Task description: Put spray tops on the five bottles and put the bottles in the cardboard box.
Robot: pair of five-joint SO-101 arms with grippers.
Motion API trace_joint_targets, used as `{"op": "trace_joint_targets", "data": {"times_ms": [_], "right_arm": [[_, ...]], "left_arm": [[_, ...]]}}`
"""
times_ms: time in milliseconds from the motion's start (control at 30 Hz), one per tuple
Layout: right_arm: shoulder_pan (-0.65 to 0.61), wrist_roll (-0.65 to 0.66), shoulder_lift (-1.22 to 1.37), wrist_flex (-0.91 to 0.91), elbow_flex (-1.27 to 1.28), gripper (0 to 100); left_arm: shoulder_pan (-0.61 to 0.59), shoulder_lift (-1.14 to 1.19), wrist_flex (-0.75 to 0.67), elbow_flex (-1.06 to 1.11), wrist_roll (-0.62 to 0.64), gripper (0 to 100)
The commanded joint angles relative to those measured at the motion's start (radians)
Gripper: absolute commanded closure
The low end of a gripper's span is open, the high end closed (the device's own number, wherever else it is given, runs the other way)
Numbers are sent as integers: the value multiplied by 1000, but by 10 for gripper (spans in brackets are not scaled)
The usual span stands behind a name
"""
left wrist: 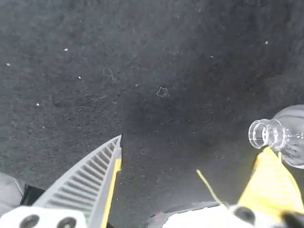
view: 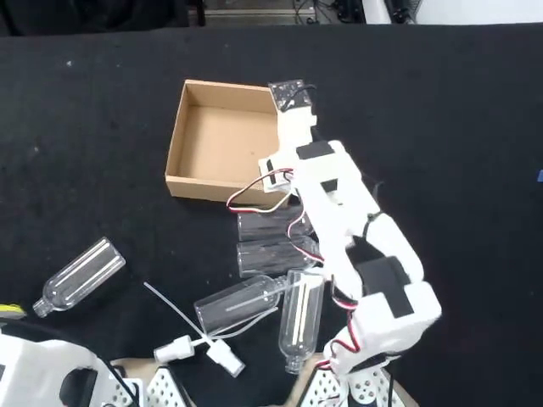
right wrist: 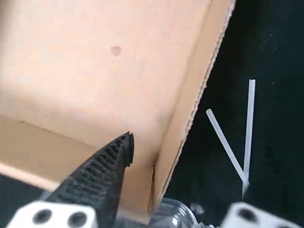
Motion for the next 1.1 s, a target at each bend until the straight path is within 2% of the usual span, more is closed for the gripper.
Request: {"op": "trace_joint_targets", "data": {"times_ms": [0,33,133,200,300,467,633,733,933,1000,1067], "right_arm": [[66,-2,5,-31,-56,916],[83,-2,5,-37,-56,986],[137,83,5,-18,-56,951],[163,192,7,-3,-53,988],[189,301,7,23,-53,988],[204,377,-38,71,-39,988],[195,365,-140,87,21,988],[176,267,-168,86,58,988],[160,190,-171,69,76,985],[158,186,-174,74,73,951],[153,186,-180,80,70,874]], "left_arm": [[-8,-63,-8,-10,-17,604],[-7,-63,-8,-10,-17,604],[-1,-63,-9,-16,-20,604],[2,-63,-11,-21,-21,604],[41,-63,0,-13,-31,604],[85,-64,11,36,-41,604],[90,-143,8,73,-38,604],[94,-241,12,119,-38,604],[202,-476,12,285,-34,604],[237,-546,14,329,-15,604],[269,-600,14,363,25,603]]}}
